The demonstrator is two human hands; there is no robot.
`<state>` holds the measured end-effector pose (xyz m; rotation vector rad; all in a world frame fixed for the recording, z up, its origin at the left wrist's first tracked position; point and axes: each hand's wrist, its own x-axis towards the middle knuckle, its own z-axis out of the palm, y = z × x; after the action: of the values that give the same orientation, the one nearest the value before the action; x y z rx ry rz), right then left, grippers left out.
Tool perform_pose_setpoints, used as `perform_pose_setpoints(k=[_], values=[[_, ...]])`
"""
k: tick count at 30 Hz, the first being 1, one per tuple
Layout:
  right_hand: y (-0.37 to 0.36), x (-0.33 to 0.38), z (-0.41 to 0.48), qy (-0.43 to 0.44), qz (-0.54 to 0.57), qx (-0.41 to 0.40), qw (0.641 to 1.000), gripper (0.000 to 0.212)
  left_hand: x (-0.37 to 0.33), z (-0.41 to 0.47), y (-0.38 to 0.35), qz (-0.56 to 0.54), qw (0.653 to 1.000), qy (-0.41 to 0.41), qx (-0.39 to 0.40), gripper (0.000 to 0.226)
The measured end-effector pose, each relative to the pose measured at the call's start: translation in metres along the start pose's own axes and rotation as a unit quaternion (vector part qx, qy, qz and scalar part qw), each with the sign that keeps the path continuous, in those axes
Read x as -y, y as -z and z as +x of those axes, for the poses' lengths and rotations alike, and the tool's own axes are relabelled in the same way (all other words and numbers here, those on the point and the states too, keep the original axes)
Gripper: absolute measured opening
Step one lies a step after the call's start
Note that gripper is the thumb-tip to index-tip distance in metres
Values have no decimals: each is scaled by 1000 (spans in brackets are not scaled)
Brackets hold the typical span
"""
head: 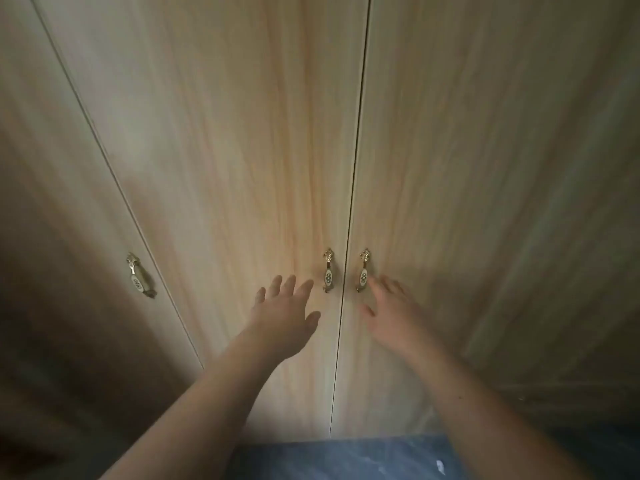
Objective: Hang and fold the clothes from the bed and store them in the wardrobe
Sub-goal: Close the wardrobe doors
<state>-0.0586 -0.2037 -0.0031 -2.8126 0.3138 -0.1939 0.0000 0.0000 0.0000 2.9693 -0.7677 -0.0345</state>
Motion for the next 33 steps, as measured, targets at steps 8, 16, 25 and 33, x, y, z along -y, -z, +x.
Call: perform_pose_setpoints(k=[8,16,25,33], values=[[-36,-16,70,-24,193,-23,981,52,-26,12,-36,-53,993,101,-10,59],[-45,-13,56,-43,289,-27,956,59,-43,-28,-43,-96,989,111,23,60],[-8,-54,-119,-74,245,-28,966,52,-118,-101,-68,-141,989,10,42,60],[52,-156,-242,-208,264,-90,937,42,-214,-150,-75,-122,988,-74,63,62]])
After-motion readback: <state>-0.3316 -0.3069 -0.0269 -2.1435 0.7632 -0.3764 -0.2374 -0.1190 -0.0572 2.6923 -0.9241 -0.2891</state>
